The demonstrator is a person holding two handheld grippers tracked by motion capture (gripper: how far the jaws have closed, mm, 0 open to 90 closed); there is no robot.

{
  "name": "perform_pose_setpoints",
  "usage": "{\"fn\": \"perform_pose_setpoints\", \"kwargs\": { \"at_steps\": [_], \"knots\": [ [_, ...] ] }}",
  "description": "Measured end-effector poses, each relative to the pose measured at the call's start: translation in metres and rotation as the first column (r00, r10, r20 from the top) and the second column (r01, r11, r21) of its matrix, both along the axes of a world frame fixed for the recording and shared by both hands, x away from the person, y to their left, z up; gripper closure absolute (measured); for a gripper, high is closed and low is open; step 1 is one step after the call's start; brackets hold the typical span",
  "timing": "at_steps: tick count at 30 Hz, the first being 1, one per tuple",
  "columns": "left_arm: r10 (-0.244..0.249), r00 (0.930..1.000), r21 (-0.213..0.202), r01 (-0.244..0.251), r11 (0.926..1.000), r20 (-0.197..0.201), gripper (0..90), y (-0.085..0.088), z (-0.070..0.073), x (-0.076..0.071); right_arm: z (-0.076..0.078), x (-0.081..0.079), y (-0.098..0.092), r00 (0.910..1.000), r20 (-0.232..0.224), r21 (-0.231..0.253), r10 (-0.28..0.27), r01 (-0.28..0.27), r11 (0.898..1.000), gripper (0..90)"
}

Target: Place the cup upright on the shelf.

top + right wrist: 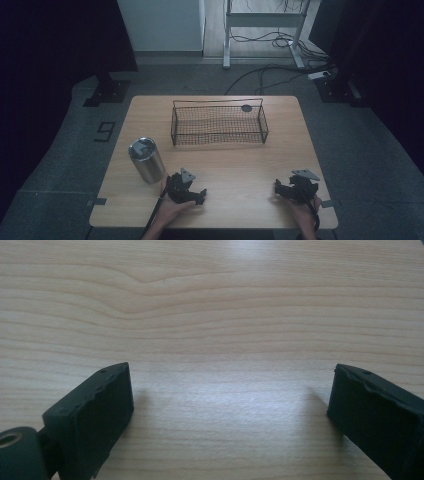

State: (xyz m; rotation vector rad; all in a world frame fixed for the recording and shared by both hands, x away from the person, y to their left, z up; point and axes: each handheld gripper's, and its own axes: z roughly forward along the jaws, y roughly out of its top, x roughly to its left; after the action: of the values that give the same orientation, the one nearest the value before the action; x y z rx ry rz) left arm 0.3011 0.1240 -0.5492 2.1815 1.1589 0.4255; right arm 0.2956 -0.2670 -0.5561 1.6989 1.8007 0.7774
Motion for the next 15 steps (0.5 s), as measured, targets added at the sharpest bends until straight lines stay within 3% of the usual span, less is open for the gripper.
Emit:
{"fn": "perform_pose_setpoints", "kwargs": {
  "at_steps": [15],
  "knots": [
    [0.003,1.0000,-0.002,-0.003,1.0000,0.004,1.0,0.0003,0.0000,-0.0001,-0.0003,0.0011,-0.0002,0.9999,-0.010,0.008,-0.004,0.004,1.000,1.4]
  ]
}}
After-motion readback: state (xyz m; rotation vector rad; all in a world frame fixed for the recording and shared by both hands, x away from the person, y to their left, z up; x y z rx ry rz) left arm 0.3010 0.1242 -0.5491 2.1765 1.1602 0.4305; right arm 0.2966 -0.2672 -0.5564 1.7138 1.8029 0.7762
